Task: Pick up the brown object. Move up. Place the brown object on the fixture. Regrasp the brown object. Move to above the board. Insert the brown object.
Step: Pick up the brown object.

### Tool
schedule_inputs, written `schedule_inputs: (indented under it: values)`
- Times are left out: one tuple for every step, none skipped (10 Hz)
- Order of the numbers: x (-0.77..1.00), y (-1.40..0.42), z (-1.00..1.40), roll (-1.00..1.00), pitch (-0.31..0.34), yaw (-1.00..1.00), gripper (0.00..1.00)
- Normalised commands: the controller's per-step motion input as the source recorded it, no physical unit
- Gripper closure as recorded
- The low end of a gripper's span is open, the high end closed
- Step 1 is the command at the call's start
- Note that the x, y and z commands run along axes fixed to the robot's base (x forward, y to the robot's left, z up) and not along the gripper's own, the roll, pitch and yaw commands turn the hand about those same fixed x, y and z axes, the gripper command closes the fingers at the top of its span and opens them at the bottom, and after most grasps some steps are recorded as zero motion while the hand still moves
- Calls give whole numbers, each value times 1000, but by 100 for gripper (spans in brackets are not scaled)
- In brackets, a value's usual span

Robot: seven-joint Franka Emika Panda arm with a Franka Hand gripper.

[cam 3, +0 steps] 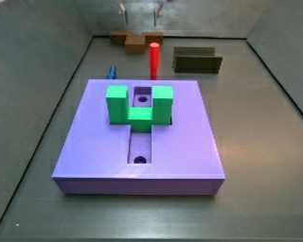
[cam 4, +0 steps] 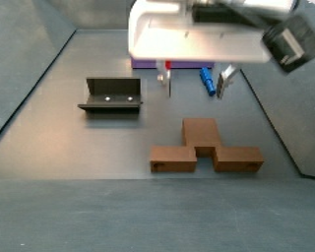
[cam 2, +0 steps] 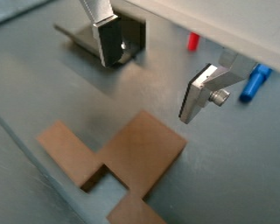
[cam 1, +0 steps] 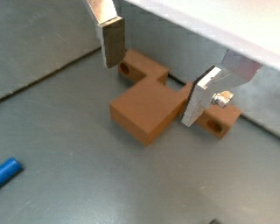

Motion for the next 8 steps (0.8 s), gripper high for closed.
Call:
schedule_inputs:
  values:
    - [-103,-29,-357,0,0,0,0]
    - [-103,-46,-360,-97,-50,11,0]
    - [-60,0,-326,-174,-96,3,0]
    - [-51,46,-249,-166,-96,0,0]
    - [-40,214,-186,-189,-89,0,0]
    - [-149,280,-206,-183,-74,0,0]
    - [-69,103,0,-181,-27,-94,0]
    - [-80,57,-46,-169,-77,-91,0]
